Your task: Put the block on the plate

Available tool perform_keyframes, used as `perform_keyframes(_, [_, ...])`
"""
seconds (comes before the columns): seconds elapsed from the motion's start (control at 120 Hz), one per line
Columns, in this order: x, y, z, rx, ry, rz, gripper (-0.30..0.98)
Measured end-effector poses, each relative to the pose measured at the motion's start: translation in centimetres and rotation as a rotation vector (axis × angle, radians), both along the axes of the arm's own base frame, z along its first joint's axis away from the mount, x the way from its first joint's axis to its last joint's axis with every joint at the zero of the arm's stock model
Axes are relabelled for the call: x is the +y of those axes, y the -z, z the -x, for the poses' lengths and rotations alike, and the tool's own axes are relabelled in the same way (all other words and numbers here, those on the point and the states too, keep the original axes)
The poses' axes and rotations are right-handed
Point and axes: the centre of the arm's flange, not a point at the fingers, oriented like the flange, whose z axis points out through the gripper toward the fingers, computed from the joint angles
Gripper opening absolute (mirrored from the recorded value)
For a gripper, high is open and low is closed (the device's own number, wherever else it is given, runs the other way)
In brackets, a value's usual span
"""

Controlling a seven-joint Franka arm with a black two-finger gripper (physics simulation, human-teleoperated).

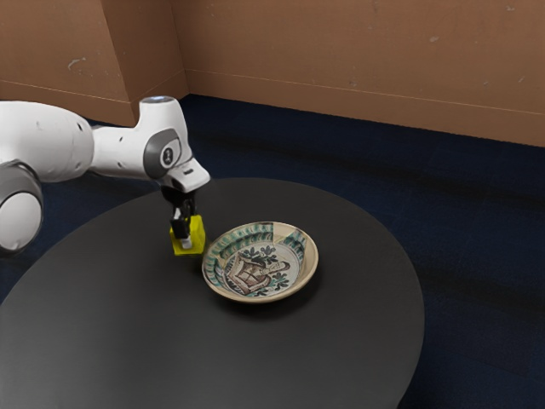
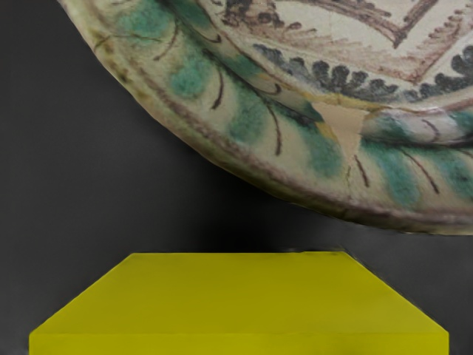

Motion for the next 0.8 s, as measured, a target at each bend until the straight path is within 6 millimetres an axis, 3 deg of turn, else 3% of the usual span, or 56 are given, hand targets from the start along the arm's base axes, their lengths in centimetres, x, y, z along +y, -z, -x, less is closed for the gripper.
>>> perform_keyframes(0.117, [-0.6,-3.9,0.9,-0.047,-0.003,0.002,0.4])
perform_keyframes(0.217, [-3.3,-6.7,2.1,-0.076,0.015,0.014,0.4])
perform_keyframes(0.35, [-7.4,-8.3,3.6,-0.084,0.035,0.045,0.4])
perform_keyframes(0.642, [-15.0,-7.7,4.9,-0.058,0.039,0.081,0.41])
perform_keyframes(0.8, [-15.9,-6.1,5.4,-0.046,-0.004,0.082,0.42])
